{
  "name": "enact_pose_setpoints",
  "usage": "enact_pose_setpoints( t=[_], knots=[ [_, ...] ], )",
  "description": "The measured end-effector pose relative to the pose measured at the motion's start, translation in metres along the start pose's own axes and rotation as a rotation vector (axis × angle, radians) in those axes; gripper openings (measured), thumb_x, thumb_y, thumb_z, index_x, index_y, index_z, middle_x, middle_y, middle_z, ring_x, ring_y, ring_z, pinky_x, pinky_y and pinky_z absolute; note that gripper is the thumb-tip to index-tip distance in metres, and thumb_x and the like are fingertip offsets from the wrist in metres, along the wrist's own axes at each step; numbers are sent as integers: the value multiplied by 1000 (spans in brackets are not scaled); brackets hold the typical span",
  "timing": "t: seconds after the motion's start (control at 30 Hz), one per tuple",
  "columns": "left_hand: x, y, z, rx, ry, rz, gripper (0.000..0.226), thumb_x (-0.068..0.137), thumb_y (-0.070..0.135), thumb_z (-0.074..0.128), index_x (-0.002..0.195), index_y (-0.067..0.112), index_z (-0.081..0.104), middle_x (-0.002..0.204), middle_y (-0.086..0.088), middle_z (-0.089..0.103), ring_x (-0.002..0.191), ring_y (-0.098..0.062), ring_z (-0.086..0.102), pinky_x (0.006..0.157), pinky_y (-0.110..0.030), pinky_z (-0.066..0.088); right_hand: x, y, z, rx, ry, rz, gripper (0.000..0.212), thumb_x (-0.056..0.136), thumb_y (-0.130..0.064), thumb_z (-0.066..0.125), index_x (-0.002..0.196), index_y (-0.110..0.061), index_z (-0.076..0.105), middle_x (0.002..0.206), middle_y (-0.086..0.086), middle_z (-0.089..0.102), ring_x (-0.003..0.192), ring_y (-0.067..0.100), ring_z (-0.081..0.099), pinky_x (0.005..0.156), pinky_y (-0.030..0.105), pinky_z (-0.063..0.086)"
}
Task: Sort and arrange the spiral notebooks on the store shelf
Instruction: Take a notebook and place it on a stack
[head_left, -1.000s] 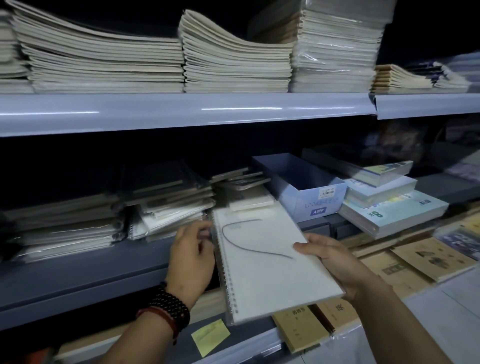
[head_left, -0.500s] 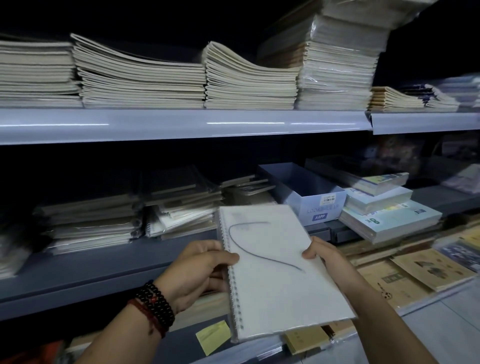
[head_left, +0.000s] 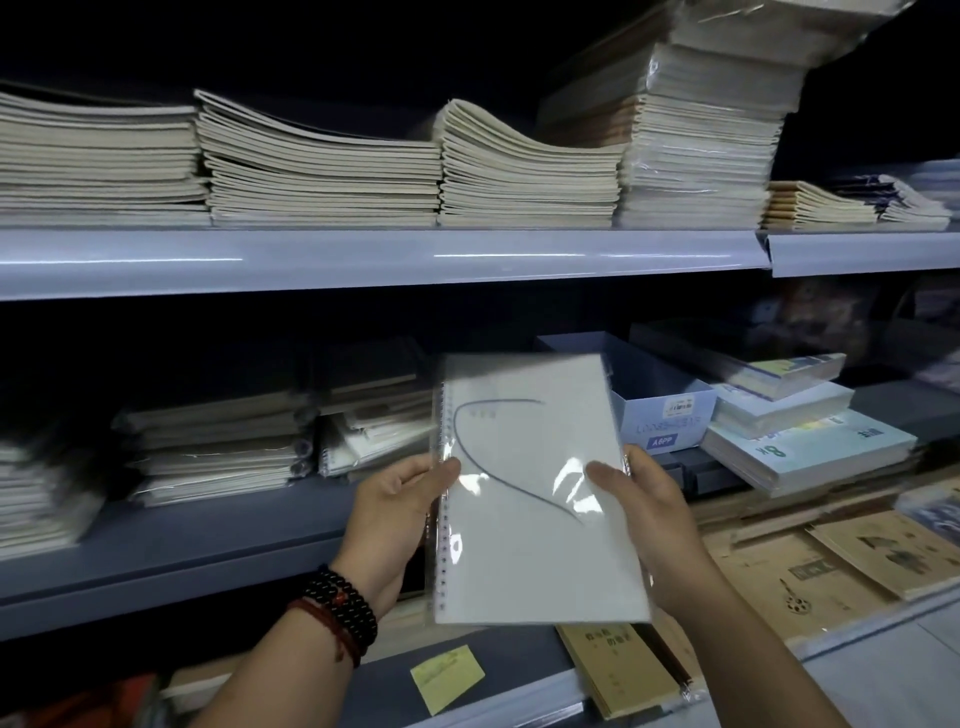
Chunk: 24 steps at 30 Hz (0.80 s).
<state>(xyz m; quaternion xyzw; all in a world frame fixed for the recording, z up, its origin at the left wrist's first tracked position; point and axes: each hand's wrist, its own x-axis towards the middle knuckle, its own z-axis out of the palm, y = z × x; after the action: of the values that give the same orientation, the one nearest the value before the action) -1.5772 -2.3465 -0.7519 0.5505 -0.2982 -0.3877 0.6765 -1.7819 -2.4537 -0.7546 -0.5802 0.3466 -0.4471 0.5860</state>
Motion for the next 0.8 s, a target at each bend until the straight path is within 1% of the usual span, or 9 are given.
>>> enact_pose_setpoints(
  t=[0.1,0.17,0.3,0.37,0.43,0.53,0.6,0.67,0.8],
  knots=[
    [2,5,-2,23,59,132,16,90,23,73,101,13,78,104,-5,78,96,-21,73,84,-30,54,2,-1,9,-58,64,-108,25,96,-30,63,102,-6,62,94,12,74,83,30,71,75,46,57],
    [6,8,-5,87,133,238,16,83,28,79,99,24,80,104,0,76,97,-14,71,84,-22,52,2,-4,10,-95,111,-207,34,91,-37,65,96,-4,60,90,11,72,83,28,69,72,42,56],
    [5,17,-7,95,145,367,25,85,24,75,109,26,75,71,0,69,61,-9,57,58,-17,48,3,-10,11,-252,234,-498,33,83,-39,68,73,-10,58,86,12,49,74,21,50,67,23,41],
    [3,19,-6,80,94,411,22,91,19,67,111,20,75,81,-7,75,62,-18,60,57,-24,50,5,-9,12,-252,257,-552,26,84,-34,70,68,-18,57,83,11,45,71,19,46,65,21,38],
    [2,20,-8,7,32,412,21,99,14,58,112,17,75,97,-12,77,75,-29,69,63,-28,57,8,-4,13,-212,233,-583,8,88,-23,71,83,-29,70,88,9,54,79,10,54,72,18,44],
    [2,25,-12,-216,-46,242,32,101,23,49,116,10,74,118,-14,73,96,-27,72,70,-35,59,9,6,8,-185,141,-648,34,90,7,66,114,-17,71,110,8,63,108,18,62,94,27,48],
    [1,27,-13,-260,-76,132,37,93,30,56,117,7,72,120,-13,72,97,-22,70,73,-33,54,7,5,9,-189,114,-652,36,85,9,62,114,-11,69,113,10,62,108,12,60,92,19,46],
    [1,24,-13,-213,-63,121,31,85,21,67,113,10,74,115,-15,74,94,-23,70,74,-31,55,7,4,11,-117,124,-592,34,82,3,58,110,-11,70,111,9,64,102,10,62,86,16,47],
    [3,16,-13,-220,-34,88,29,85,-2,68,107,15,77,99,-16,69,85,-24,65,76,-34,56,9,-1,11,220,138,-262,29,89,5,57,106,-13,73,96,0,73,81,21,67,66,31,53]
  ],
)
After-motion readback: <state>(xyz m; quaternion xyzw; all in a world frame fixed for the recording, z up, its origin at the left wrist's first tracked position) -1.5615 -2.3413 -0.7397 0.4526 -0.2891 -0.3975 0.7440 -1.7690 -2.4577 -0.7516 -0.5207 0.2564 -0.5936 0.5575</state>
